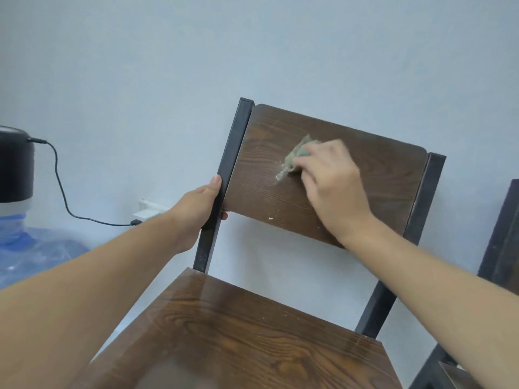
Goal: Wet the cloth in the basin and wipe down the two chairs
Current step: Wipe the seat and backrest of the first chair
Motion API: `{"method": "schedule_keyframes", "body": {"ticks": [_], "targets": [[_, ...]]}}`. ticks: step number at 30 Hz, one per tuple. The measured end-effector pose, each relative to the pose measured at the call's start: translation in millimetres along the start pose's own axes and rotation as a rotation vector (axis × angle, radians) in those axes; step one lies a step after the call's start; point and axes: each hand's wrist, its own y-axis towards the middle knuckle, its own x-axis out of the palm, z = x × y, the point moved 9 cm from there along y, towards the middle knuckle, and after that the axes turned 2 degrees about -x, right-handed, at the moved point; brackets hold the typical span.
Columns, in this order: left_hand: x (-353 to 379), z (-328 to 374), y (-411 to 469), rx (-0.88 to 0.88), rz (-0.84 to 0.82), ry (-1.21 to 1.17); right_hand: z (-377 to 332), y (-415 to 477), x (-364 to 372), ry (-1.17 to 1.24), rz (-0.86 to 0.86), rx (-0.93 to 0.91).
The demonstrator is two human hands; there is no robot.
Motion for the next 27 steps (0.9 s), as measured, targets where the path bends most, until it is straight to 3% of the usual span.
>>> {"method": "schedule_keyframes", "body": {"ticks": [2, 3, 4, 7, 8, 10, 13, 15, 18, 20, 22, 24, 27], "targets": [[1, 0, -3, -0.004, -0.011, 0.011, -62, -39, 29, 0.029, -0.226, -0.409], [1, 2, -4, -0.001, -0.011, 0.009, -66, -41, 30, 0.026, -0.290, -0.512], [0, 3, -3, 0.003, -0.004, 0.006, -51, -26, 26, 0.010, -0.272, -0.478], [-2, 6, -4, 0.010, 0.018, 0.002, 23, 34, 0, -0.093, -0.008, 0.009], [-2, 5, -4, 0.010, 0.017, -0.001, 21, 37, -1, -0.079, 0.027, 0.063], [-1, 4, -6, 0.000, 0.000, 0.004, -31, 17, 21, -0.016, -0.015, -0.120], [2, 6, -8, -0.009, -0.027, 0.007, -98, -47, 40, 0.049, -0.300, -0.521], [3, 9, -8, -0.008, -0.026, 0.001, -68, -41, 25, 0.020, -0.236, -0.474], [1, 10, -7, -0.001, -0.025, -0.006, 13, 3, -10, -0.086, -0.017, -0.046], [-1, 6, -6, -0.010, -0.023, -0.010, 14, 16, 1, -0.083, 0.019, 0.057], [-2, 2, -6, -0.020, -0.028, -0.006, -38, 10, 24, -0.027, -0.020, -0.093], [1, 4, -8, -0.019, -0.039, 0.003, -87, -24, 42, 0.020, -0.179, -0.383], [7, 8, -8, -0.017, -0.042, 0.018, -71, -54, 23, 0.008, -0.290, -0.499]]}}
